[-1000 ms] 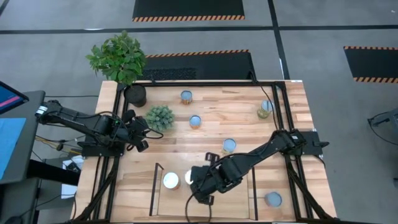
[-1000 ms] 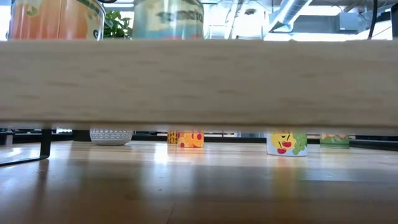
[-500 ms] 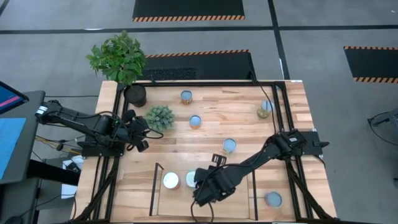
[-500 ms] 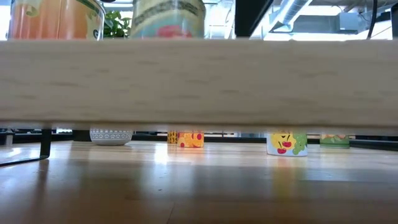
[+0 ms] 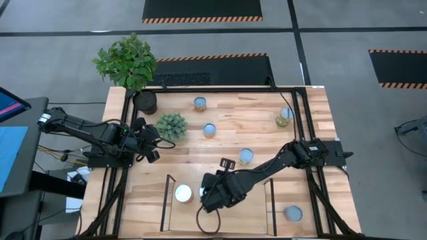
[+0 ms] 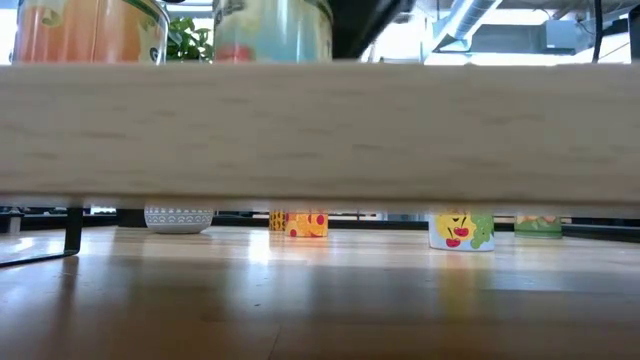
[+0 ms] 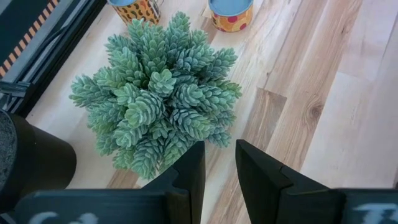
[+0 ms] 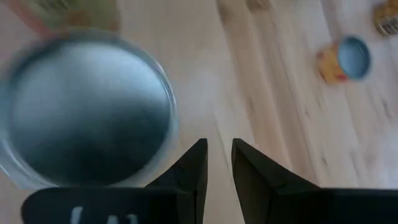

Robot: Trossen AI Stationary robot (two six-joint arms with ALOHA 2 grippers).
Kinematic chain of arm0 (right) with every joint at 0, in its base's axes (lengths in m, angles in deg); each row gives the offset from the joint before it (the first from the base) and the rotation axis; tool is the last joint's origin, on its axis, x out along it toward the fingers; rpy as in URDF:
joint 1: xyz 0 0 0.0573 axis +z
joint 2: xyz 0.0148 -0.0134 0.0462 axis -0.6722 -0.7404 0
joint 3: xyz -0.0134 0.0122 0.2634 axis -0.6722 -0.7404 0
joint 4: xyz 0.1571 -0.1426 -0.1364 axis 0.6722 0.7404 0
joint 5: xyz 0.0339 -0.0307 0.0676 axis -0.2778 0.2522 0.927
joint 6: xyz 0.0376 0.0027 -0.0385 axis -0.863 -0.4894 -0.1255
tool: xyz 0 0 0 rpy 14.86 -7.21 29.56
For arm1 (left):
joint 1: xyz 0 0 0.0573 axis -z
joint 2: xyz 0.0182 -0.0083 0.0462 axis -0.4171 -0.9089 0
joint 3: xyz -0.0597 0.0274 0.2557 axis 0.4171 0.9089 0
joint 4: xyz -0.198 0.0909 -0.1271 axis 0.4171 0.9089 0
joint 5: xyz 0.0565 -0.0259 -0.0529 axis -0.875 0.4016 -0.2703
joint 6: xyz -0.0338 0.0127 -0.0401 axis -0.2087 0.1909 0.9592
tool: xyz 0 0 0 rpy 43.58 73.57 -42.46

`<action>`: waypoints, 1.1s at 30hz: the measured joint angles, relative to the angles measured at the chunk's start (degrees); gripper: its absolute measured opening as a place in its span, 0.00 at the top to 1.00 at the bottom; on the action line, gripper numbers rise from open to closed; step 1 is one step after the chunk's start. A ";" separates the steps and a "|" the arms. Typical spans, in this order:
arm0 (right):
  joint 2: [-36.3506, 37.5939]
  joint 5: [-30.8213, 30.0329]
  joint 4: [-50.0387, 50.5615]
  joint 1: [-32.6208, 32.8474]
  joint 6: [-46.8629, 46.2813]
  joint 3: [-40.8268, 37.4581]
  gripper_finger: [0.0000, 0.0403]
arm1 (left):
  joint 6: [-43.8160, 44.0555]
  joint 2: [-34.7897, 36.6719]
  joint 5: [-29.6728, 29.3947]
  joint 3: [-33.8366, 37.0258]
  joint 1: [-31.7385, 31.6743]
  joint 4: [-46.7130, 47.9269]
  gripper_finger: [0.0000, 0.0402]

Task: Pick and place cans onto a shelf
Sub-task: Put the canned tomatoes on the shelf

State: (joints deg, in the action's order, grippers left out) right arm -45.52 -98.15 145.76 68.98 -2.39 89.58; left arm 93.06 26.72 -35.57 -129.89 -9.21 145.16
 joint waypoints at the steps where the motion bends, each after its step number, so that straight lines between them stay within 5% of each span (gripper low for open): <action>1: 0.00 -0.04 -1.09 0.04 0.83 0.00 0.76 | 0.00 0.01 0.00 0.00 0.00 0.00 0.80; 33: 0.02 14.61 -20.51 2.21 4.28 0.07 0.76 | 0.05 0.01 0.01 0.00 0.02 0.02 0.80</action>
State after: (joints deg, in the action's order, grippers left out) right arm -45.50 -83.53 125.26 71.19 1.89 89.64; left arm 93.11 26.73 -35.57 -129.89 -9.19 145.18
